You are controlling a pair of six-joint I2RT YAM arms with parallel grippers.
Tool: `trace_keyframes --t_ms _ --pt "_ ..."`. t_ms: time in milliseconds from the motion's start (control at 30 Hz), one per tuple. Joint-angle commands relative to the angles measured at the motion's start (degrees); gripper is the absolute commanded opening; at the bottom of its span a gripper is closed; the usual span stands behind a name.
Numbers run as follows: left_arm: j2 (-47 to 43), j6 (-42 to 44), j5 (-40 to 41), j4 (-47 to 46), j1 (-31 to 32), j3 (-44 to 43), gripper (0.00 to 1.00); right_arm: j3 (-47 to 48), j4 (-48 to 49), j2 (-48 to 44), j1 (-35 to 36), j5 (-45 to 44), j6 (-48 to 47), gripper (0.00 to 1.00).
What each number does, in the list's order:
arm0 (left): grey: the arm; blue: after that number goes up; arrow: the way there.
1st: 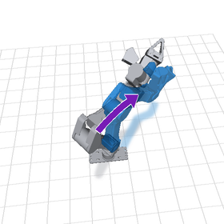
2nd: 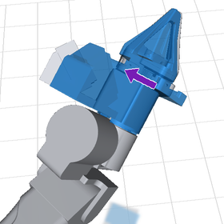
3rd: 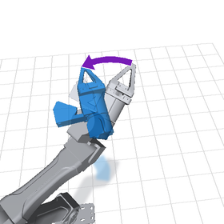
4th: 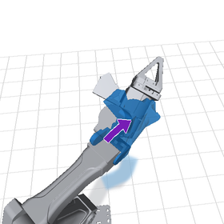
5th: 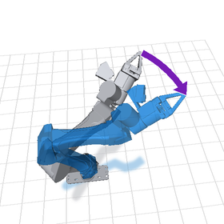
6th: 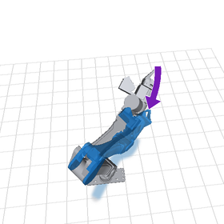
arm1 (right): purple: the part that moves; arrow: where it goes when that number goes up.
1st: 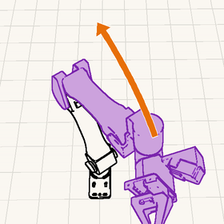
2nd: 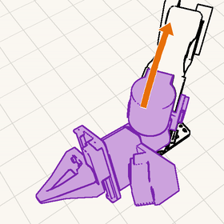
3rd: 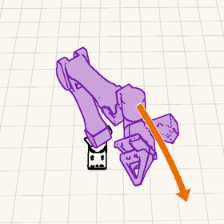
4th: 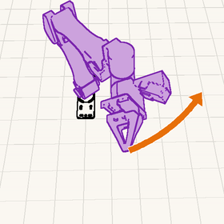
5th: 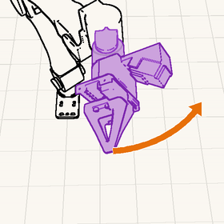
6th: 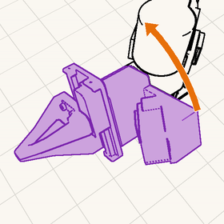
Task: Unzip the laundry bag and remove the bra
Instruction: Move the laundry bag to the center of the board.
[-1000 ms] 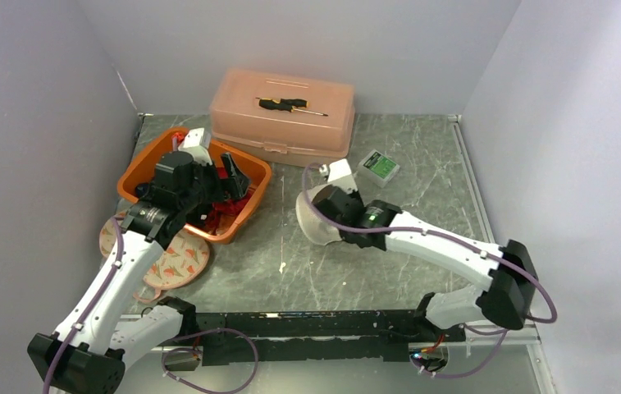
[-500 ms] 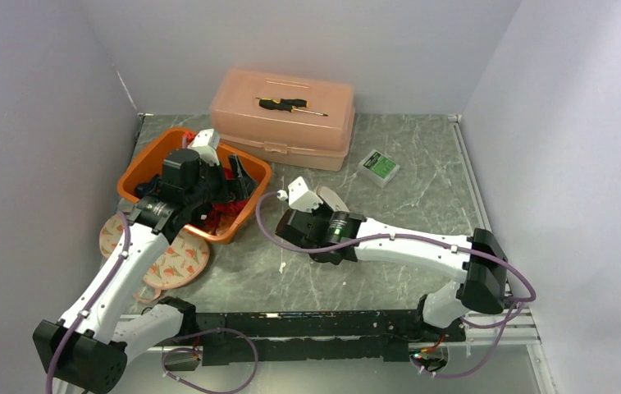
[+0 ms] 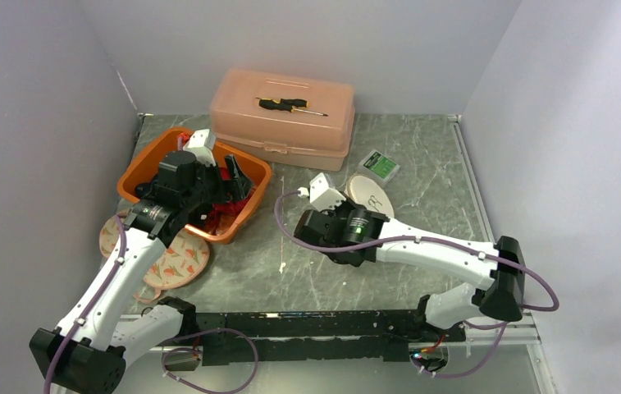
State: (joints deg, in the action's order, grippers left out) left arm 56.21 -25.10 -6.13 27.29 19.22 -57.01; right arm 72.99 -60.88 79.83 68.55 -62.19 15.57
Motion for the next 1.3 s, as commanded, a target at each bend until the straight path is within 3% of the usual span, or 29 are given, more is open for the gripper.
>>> trace_keyframes --t_ms 0,167,200,400,567,767,900,1067,1267 --pt "-0.5 0.3 0.8 -0.9 0.2 -1.5 0.91 -3.6 1.6 3.6 0.5 -1.5 3.7 0.0" --pt "-0.3 0.5 1.2 -1.2 0.4 -1.1 0.91 -7.6 9.3 6.0 0.7 0.7 3.7 0.01" --pt "-0.1 0.5 1.2 -1.1 0.5 -1.2 0.91 -7.9 10.0 6.3 0.7 1.3 4.0 0.06" --pt "1.2 1.2 -2.3 -1.0 0.7 -1.8 0.91 -9.1 14.0 3.9 0.7 4.5 4.1 0.53" --pt "1.7 1.3 -2.4 -0.5 0.8 -2.2 0.92 -9.4 16.7 -1.4 0.6 10.7 3.2 0.97" --pt "2.9 0.3 -8.9 -1.7 1.0 -3.6 0.94 -10.8 23.6 -16.3 -3.5 22.5 2.7 1.0" --pt "6.1 -3.2 -13.5 -2.2 3.8 -6.9 0.94 -19.4 33.9 -30.2 -16.8 35.1 6.0 1.0" --pt "14.4 -7.3 -1.5 2.1 20.9 -15.8 0.94 -32.0 43.8 -41.1 -33.0 48.9 13.1 1.0" --pt "23.8 -21.6 2.9 2.0 28.0 -19.3 0.94 -37.5 44.9 -43.3 -39.8 50.2 23.5 1.0"
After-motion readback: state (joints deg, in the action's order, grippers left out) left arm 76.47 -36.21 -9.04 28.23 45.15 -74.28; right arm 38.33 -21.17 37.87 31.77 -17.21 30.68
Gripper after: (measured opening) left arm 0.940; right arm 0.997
